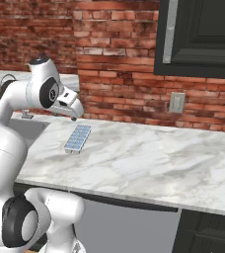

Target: The ice cube tray has been filled with water. Take the tray and place it in the freezer to make ice. Close the freezer door after placing the tray.

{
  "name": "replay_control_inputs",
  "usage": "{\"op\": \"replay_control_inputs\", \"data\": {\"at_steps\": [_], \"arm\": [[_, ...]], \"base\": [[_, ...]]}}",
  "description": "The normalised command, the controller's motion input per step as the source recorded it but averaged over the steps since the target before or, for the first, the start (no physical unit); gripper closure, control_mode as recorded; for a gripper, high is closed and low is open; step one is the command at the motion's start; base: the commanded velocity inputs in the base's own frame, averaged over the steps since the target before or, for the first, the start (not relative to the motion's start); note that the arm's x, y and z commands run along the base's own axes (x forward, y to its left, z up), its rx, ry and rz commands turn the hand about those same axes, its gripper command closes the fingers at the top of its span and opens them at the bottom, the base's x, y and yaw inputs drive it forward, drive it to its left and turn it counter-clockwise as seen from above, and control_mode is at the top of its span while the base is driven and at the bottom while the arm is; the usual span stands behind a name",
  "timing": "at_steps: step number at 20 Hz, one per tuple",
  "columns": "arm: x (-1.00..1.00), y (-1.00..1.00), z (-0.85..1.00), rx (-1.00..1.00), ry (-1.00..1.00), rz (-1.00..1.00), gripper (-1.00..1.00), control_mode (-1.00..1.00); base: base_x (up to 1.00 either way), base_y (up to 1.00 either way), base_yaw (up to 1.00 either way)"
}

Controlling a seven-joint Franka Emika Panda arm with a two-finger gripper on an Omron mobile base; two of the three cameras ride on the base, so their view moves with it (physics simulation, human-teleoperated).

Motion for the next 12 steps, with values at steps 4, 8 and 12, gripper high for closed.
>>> {"op": "replay_control_inputs", "data": {"at_steps": [4, 8, 12], "arm": [[0.00, 0.06, -0.26, 0.00, 0.00, -0.19, -1.00, -1.00], [0.00, 0.05, -0.27, 0.01, 0.00, -0.22, -1.00, -1.00], [-0.02, 0.00, -0.30, 0.13, 0.00, -0.08, -1.00, -1.00]], "base": [[0.00, 0.00, 0.00], [0.00, 0.00, 0.00], [0.00, 0.00, 0.00]]}}
